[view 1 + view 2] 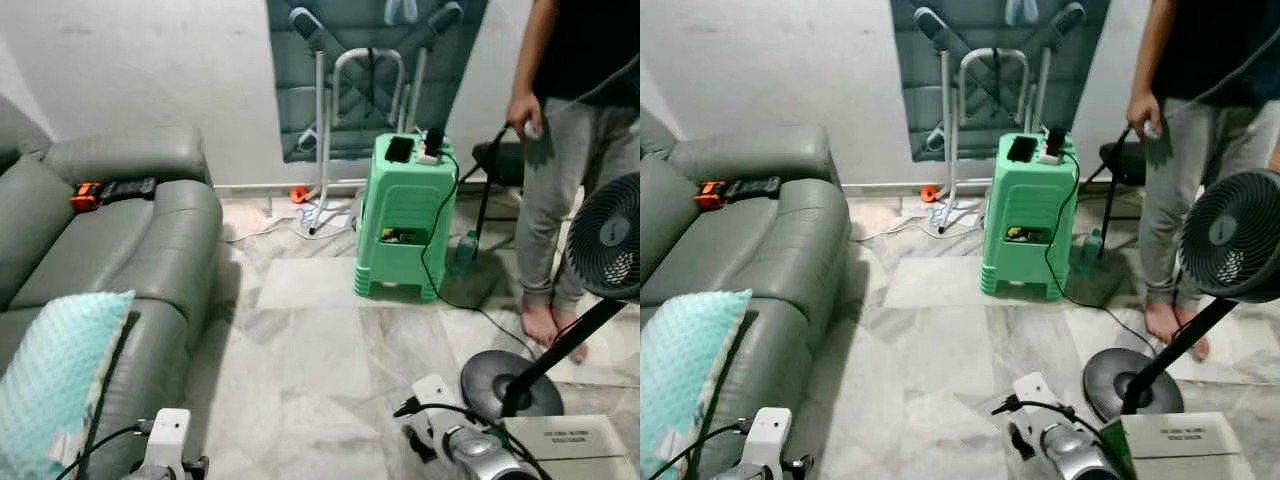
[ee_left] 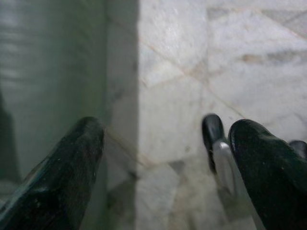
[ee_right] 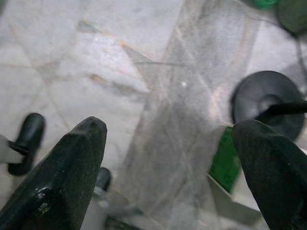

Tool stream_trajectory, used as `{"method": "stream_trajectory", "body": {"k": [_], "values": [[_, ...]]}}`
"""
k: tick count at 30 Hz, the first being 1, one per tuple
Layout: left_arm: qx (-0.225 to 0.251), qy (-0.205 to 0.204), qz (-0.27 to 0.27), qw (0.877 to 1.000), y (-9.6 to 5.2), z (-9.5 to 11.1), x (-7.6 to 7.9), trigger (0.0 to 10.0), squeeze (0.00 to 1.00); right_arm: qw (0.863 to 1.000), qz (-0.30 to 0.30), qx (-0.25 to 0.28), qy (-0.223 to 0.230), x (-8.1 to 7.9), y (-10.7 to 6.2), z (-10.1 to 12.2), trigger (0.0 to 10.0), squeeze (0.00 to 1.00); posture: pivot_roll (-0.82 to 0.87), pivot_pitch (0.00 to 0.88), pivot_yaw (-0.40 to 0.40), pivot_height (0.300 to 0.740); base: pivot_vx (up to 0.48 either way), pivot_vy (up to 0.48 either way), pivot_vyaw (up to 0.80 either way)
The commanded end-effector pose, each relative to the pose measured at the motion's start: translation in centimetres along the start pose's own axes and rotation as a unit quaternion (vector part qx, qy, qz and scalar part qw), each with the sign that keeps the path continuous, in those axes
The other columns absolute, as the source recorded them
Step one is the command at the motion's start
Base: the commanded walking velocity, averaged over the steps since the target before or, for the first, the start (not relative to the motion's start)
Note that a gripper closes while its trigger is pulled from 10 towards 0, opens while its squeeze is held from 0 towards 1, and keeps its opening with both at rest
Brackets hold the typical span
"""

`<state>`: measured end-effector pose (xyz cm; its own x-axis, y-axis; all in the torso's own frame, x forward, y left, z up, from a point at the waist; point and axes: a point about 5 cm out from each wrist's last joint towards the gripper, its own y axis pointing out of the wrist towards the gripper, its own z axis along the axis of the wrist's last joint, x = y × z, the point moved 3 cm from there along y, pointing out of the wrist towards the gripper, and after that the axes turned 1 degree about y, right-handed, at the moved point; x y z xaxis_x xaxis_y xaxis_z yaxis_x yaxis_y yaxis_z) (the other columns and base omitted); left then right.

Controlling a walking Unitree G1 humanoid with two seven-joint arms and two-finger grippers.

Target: Move the pillow to the sofa

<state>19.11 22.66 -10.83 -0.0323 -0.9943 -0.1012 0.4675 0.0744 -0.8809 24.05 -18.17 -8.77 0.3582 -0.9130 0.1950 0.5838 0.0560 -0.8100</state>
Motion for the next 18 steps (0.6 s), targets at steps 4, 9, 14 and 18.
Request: {"method": "stream_trajectory", "body": {"k": [4,9,14,18], "values": [[0.015,0.002,-0.004,1.0,0.1,1.24,0.44,10.0,0.0,1.0,-0.012,0.003,-0.011,1.2,-0.18,-0.06,10.0,0.0,-0.06,0.0,0.041,0.74,0.431,0.0,0.0],[0.016,0.003,-0.004,1.0,0.11,1.32,0.45,10.0,0.0,1.0,-0.009,0.007,-0.013,1.1,-0.18,0.04,10.0,0.0,-0.06,0.0,0.042,0.74,0.431,0.0,0.09],[0.016,0.004,-0.004,1.0,0.11,1.41,0.48,10.0,0.0,1.0,-0.008,0.007,-0.014,1.04,-0.18,-0.02,10.0,0.0,-0.06,0.0,0.043,0.74,0.431,0.0,0.63],[0.017,0.004,-0.004,1.0,0.11,1.46,0.49,10.0,0.0,1.0,-0.008,0.006,-0.014,1.03,-0.18,-0.03,10.0,0.0,-0.06,0.0,0.042,0.74,0.43,0.0,0.63]]}}
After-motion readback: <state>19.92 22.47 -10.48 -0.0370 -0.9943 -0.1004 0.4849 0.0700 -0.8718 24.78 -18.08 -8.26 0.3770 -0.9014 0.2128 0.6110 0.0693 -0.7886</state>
